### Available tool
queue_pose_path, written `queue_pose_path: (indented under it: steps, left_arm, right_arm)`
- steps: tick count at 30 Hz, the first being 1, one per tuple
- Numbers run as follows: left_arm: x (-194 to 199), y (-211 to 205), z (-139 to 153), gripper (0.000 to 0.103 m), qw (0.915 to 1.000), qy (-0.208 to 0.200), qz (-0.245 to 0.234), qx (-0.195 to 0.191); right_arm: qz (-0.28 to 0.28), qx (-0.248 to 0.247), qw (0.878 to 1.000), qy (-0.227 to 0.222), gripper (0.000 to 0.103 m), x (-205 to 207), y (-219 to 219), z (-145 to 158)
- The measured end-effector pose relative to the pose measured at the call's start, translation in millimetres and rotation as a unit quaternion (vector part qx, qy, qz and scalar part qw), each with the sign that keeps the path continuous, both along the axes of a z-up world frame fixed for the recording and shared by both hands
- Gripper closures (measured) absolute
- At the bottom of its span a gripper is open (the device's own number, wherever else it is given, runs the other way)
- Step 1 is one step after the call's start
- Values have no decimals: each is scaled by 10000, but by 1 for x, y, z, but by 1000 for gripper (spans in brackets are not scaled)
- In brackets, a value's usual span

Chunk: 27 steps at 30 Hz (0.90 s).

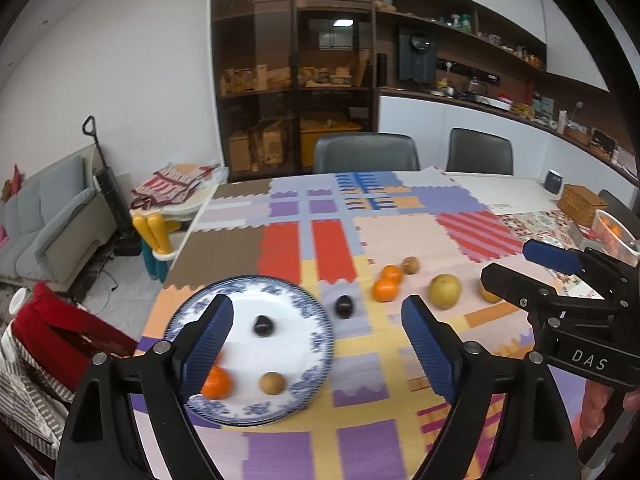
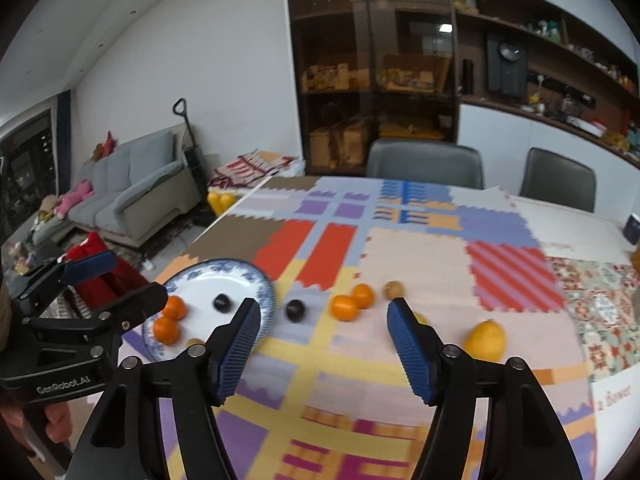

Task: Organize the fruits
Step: 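Withdraw both tools from the plate toward the remaining fruits, then grasp the green-yellow pear with left gripper while right gripper grasps the yellow grapefruit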

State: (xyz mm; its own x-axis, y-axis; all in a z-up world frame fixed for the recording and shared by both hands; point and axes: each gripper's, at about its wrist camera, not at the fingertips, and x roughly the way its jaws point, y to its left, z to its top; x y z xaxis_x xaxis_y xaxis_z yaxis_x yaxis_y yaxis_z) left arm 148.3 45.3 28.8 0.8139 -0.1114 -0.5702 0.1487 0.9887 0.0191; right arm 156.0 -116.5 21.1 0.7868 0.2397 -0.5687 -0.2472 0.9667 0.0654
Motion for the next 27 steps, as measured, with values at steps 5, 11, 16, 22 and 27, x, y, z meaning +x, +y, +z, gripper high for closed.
queue_pose_path:
  steps: [5,11,16,22,27]
  left_arm:
    - [3,-33,3,14,9996,-37,-259,119]
    - [15,-71,-2,14,9981,-2,-581,192]
    - [26,-97,-13,14,9969,-46,-766,175]
    - [39,-119,-27,14,9941,-143,-1039,267]
    - [54,-134,-43,14,9910,-45,-1292,355]
  right_arm:
    - [-292,12,9995,-126,33,-7,-31,4]
    - [-508,22,9986,-151,33,-2,-67,1]
    - [-622,-68,9979,-146,33,2,-93,-5]
    - [-719,-192,9972,-71,33,12,-117,-19]
    - [-728,-274,9970,30,33,21,-129,-34]
